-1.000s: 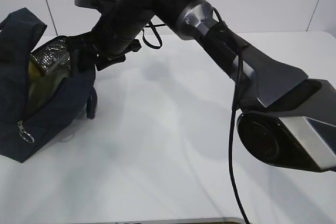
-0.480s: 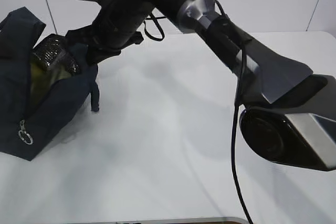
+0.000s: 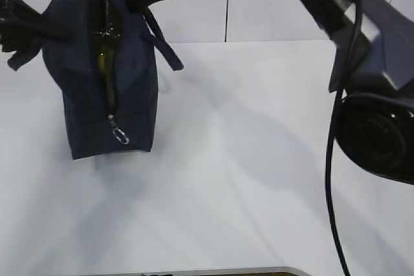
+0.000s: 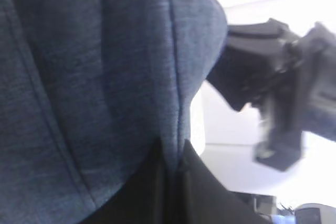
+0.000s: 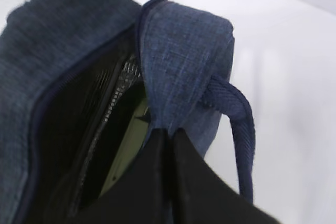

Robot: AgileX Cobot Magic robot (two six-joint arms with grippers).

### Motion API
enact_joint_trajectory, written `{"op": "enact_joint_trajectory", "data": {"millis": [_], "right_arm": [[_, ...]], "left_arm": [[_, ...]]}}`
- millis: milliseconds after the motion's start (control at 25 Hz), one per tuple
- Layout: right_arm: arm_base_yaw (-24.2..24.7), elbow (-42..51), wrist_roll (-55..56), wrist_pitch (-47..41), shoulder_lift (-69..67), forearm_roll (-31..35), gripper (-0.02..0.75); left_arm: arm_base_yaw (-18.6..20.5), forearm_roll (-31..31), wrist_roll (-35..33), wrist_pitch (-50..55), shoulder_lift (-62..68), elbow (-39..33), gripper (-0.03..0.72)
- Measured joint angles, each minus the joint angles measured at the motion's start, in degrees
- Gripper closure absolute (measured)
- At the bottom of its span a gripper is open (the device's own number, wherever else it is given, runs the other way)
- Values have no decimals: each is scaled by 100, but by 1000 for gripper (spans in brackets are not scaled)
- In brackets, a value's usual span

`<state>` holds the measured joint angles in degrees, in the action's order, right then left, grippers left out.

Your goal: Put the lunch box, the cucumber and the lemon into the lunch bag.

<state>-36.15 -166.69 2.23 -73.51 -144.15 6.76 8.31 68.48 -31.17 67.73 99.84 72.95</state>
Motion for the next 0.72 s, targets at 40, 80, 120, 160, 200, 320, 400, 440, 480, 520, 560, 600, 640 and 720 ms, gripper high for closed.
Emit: {"op": "enact_joint_trajectory", "data": {"millis": [40,80,120,160,200,320,400,440,480,520,560,600,640,720], "right_arm": [[0,49,0,0,80,-69,730],[0,155,12,0,161,-119,730],[0,325,23,0,241,-214,730],[0,549,48,0,341,-331,731],[0,761,63,0,443,-431,731],[0,1555,62,0,734,-777,731],[0,2124,62,0,954,-1017,731],[0,2391,62,10,1094,-1165,731],[0,2603,62,21,1249,-1321,731],[0,2843,73,21,1376,-1468,731],[0,3067,74,30,1540,-1567,731],[21,3245,83,45,1709,-1636,731],[60,3448,83,44,1875,-1692,731],[132,3799,96,57,2155,-1729,731]], "left_arm": [[-99,163,0,0,0,0,692],[-190,286,0,0,12,0,692],[-279,418,0,-3,24,0,692],[-346,535,0,-3,52,0,692],[-423,629,0,-3,93,0,692],[-593,817,4,-38,239,0,692],[-704,844,4,-62,328,0,692],[-748,869,4,-59,354,0,692],[-797,881,4,-64,376,0,692],[-838,890,13,-64,390,0,692],[-885,905,13,-84,399,0,692],[-934,915,13,-88,399,0,692],[-984,927,13,-92,399,0,692],[-1075,960,13,-112,399,0,692]]}}
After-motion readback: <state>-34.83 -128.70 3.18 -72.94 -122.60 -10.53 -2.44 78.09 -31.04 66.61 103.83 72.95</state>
